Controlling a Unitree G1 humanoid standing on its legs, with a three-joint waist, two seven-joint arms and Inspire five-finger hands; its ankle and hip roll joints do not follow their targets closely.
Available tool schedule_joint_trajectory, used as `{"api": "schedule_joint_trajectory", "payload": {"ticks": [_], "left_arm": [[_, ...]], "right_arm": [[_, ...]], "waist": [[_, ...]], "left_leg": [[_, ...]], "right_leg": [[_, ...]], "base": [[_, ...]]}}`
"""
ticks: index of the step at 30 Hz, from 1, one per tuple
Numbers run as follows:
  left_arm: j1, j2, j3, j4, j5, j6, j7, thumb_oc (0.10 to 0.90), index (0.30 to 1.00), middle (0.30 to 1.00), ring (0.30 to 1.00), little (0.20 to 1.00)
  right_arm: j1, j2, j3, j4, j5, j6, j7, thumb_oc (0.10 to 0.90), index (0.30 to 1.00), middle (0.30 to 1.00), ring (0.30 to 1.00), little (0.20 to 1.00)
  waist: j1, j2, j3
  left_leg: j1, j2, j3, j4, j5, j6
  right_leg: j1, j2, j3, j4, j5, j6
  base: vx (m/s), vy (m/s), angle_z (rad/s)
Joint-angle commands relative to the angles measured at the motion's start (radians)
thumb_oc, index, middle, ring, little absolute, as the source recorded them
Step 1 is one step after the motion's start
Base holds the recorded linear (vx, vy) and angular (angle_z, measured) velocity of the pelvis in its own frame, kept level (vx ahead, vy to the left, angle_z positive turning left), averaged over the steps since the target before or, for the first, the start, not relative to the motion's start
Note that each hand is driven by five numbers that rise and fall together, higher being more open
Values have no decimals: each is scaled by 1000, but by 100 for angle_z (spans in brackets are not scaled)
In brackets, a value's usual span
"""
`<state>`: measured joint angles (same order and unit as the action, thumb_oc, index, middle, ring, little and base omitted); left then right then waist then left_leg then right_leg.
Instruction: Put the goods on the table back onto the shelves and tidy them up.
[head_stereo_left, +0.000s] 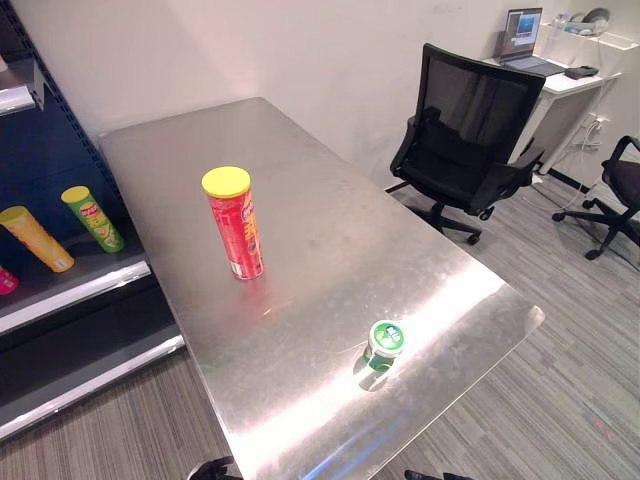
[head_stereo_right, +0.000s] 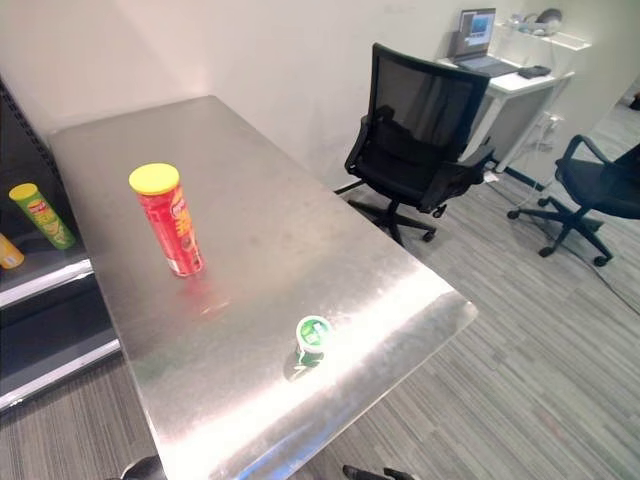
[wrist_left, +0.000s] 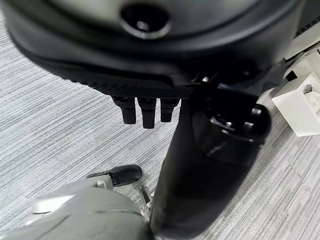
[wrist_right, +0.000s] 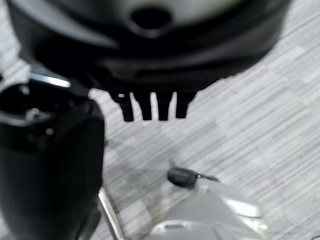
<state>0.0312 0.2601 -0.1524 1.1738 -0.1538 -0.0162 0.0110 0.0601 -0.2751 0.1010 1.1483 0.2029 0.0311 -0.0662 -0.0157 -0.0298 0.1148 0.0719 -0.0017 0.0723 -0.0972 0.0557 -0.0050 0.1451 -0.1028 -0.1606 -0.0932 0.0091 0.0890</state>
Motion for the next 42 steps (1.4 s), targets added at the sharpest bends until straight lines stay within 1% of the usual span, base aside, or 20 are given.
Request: {"api": "schedule_joint_trajectory", "payload": {"ticks": [1, 3, 5, 9, 10, 11, 14, 17, 21, 23, 24, 26, 27, 28, 29, 32, 34, 37, 42], "left_arm": [[-44, 16, -4, 9, 20, -20, 11, 800, 900, 900, 900, 900], [-31, 26, 17, -12, 29, -22, 7, 800, 900, 900, 900, 900], [-18, 22, 25, -30, 39, -23, 6, 800, 900, 900, 900, 900], [0, 12, 46, -44, 50, -26, 1, 800, 900, 900, 900, 900], [9, 7, 51, -53, 50, -28, -6, 800, 900, 900, 900, 900], [8, 6, 49, -53, 50, -28, -6, 800, 900, 900, 900, 900], [20, 10, 47, -73, 53, -31, -20, 800, 900, 900, 900, 900], [24, 15, 44, -93, 54, -37, -38, 800, 900, 900, 900, 900], [28, 16, 36, -100, 54, -42, -59, 800, 900, 900, 900, 900], [34, 19, 36, -109, 57, -44, -69, 800, 900, 900, 900, 900], [43, 25, 39, -108, 67, -48, -83, 800, 900, 900, 900, 900], [47, 29, 40, -115, 71, -51, -91, 800, 900, 900, 900, 900], [47, 37, 35, -119, 88, -60, -103, 800, 900, 900, 900, 900], [50, 38, 35, -119, 91, -64, -111, 800, 900, 900, 900, 900], [47, 38, 34, -118, 91, -66, -113, 800, 900, 900, 900, 900], [39, 43, 28, -124, 112, -79, -126, 800, 900, 900, 900, 900], [37, 44, 22, -128, 118, -84, -132, 800, 900, 900, 900, 900], [29, 44, 15, -130, 128, -88, -135, 800, 900, 900, 900, 900], [30, 41, 15, -127, 133, -94, -135, 800, 900, 900, 900, 900]], "right_arm": [[-23, -137, -63, -60, 18, -43, -64, 800, 900, 900, 900, 900], [8, -222, -161, -159, 4, -52, -95, 800, 900, 900, 900, 900], [46, -285, -245, -266, -20, -60, -127, 800, 900, 900, 900, 900], [110, -428, -411, -528, -105, -75, -169, 800, 900, 900, 900, 900], [113, -476, -471, -684, -126, -99, -167, 800, 900, 900, 900, 900], [118, -475, -476, -690, -127, -95, -166, 800, 900, 900, 900, 900], [97, -544, -519, -891, -117, -144, -119, 800, 900, 900, 900, 900], [83, -579, -512, -1049, -57, -184, -28, 800, 900, 900, 900, 900], [81, -600, -487, -1151, 41, -196, 73, 800, 900, 900, 900, 900], [99, -609, -492, -1190, 93, -194, 124, 800, 900, 900, 900, 900], [122, -640, -490, -1236, 148, -183, 199, 800, 900, 900, 900, 900], [132, -658, -495, -1270, 192, -182, 240, 800, 900, 900, 900, 900], [135, -678, -475, -1326, 265, -176, 318, 800, 900, 900, 900, 900], [139, -685, -467, -1370, 283, -173, 349, 800, 900, 900, 900, 900], [137, -689, -460, -1392, 294, -172, 365, 800, 900, 900, 900, 900], [107, -724, -392, -1472, 299, -159, 437, 800, 900, 900, 900, 900], [98, -737, -363, -1500, 304, -158, 464, 800, 900, 900, 900, 900], [66, -763, -297, -1513, 272, -162, 480, 800, 900, 900, 900, 900], [67, -775, -261, -1524, 238, -169, 491, 800, 900, 900, 900, 900]], "waist": [[12, 0, 12], [0, 1, 10], [-8, 6, 8], [-27, 8, 6], [-34, 8, 8], [-32, 9, 7], [-32, 9, 4], [-29, 6, 1], [-26, 3, -4], [-26, 1, -5], [-27, 0, -7], [-28, 1, -9], [-29, 2, -12], [-31, 4, -14], [-31, 6, -14], [-30, 15, -15], [-29, 21, -14], [-26, 27, -13], [-23, 30, -9]], "left_leg": [[17, 64, 52, 10, -47, -62], [20, 65, 54, 10, -51, -63], [24, 65, 58, 10, -54, -64], [27, 68, 63, 10, -59, -65], [33, 69, 66, 10, -65, -64], [29, 69, 65, 10, -61, -64], [26, 72, 70, 10, -61, -64], [21, 76, 76, 10, -58, -68], [16, 81, 79, 10, -53, -72], [14, 83, 79, 10, -51, -75], [13, 88, 86, 10, -49, -79], [11, 91, 89, 10, -47, -82], [12, 95, 92, 10, -45, -86], [14, 99, 95, 10, -43, -88], [14, 102, 97, 10, -41, -90], [16, 115, 106, 10, -32, -98], [18, 122, 105, 10, -25, -102], [16, 130, 107, 10, -15, -107], [14, 140, 107, 10, -6, -111]], "right_leg": [[17, -25, -10, 6, -12, 63], [17, -25, -9, 6, -13, 66], [19, -26, -9, 6, -15, 68], [17, -27, -10, 6, -13, 70], [19, -26, -7, 6, -16, 70], [16, -26, -7, 6, -13, 70], [7, -23, -2, 6, -11, 69], [3, -21, -1, 6, -12, 68], [-1, -19, -3, 6, -10, 67], [-3, -18, -4, 6, -9, 67], [-6, -17, -5, 6, -8, 67], [-9, -16, -4, 6, -8, 67], [-10, -13, -2, 6, -8, 66], [-10, -12, -3, 6, -9, 65], [-10, -10, -2, 6, -9, 65], [-12, 0, 4, 6, -14, 61], [-9, 6, 1, 6, -18, 58], [-10, 14, 2, 6, -20, 54], [-8, 25, -2, 6, -24, 49]], "base": [[0, 0, 0], [0, 0, 0], [0, 0, 0], [7, 1, -3], [6, 1, -10], [-3, 0, -10], [-14, -10, -15], [-5, -8, -5], [-3, -7, 1], [-15, -48, 10], [-21, -71, 8], [-23, -72, -5], [-29, -89, -9], [-36, -100, -5], [-44, -88, -5], [-54, -90, -8], [-49, -74, -2], [-55, -66, 0], [-39, -42, -1]]}}
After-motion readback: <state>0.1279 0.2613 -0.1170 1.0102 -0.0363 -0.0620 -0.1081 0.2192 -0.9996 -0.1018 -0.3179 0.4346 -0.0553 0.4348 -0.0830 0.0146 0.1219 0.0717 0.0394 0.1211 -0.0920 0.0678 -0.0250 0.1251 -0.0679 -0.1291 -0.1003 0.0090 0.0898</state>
